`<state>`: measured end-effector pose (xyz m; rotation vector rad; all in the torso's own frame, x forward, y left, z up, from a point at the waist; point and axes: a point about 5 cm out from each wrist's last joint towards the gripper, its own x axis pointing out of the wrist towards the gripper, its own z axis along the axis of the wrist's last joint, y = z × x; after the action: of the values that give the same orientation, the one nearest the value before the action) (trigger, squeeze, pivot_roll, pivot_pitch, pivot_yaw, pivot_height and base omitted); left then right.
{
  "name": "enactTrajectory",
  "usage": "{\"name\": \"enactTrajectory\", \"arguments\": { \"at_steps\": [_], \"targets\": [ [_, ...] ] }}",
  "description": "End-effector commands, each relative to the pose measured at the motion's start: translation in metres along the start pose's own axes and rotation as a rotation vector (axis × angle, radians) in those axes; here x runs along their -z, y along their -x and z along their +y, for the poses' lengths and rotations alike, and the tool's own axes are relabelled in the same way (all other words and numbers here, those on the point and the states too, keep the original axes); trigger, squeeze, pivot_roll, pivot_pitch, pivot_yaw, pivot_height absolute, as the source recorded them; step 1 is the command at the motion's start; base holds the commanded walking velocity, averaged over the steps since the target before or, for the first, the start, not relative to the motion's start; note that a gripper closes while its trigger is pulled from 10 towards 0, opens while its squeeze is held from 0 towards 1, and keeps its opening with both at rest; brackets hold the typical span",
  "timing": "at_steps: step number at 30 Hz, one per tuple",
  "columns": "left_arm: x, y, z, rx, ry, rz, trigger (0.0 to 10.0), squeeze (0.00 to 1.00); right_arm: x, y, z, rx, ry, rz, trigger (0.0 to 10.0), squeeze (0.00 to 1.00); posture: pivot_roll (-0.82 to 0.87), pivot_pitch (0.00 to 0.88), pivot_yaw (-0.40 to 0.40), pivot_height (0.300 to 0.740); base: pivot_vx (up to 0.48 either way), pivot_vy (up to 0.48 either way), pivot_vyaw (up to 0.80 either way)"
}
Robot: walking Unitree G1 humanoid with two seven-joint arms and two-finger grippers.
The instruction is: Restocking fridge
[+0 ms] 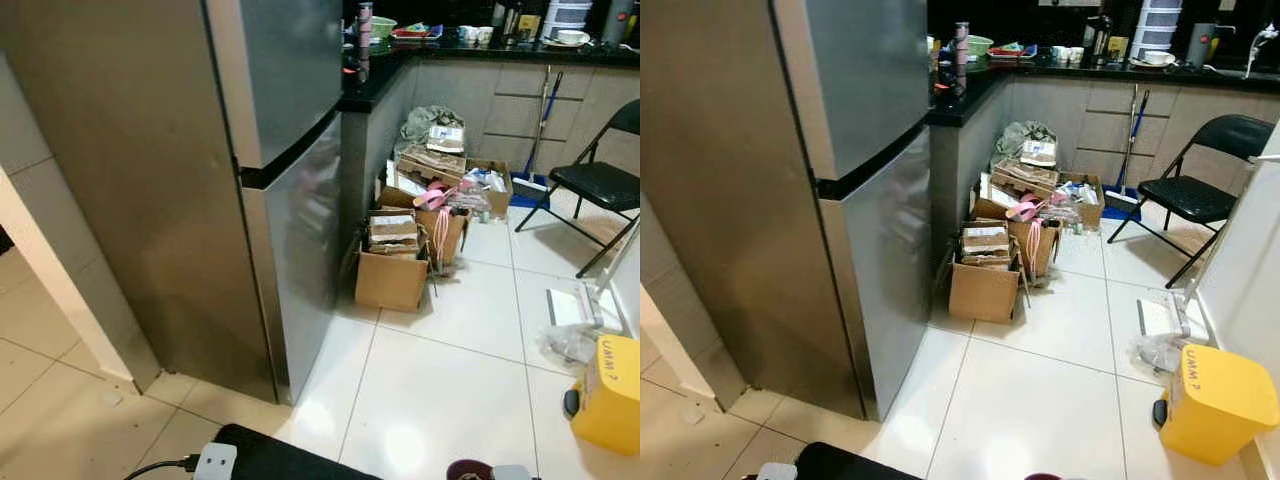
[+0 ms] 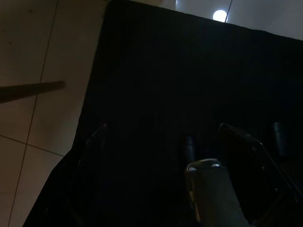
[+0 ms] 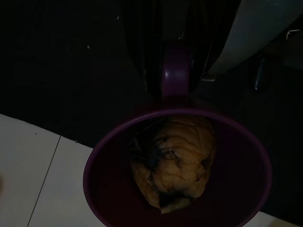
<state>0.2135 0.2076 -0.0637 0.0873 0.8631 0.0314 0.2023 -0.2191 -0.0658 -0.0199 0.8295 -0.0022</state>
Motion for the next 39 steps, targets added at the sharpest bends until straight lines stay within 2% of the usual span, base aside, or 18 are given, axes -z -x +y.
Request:
{"name": "enactTrajectory", "arguments": {
  "at_steps": [1,13,39],
  "targets": [
    [0.006,0.001,0.004,-0.012,0.007,0.008,10.0,0.00,-0.002,0.000,-0.001,0.007,-0.019,-0.012,10.0,0.00,-0.07,0.078,0.016,0.734,0.000,0.000,0.00],
    [-0.003,0.000,0.006,-0.012,0.031,-0.018,10.0,0.00,-0.003,0.000,0.000,0.007,-0.021,-0.016,10.0,0.00,-0.07,0.077,0.018,0.734,0.000,0.000,0.00],
    [-0.013,-0.001,-0.001,0.003,0.043,-0.067,10.0,0.00,-0.001,0.000,-0.002,0.009,-0.015,-0.010,10.0,0.00,-0.07,0.079,0.014,0.734,0.307,0.000,0.00]
  ]
}}
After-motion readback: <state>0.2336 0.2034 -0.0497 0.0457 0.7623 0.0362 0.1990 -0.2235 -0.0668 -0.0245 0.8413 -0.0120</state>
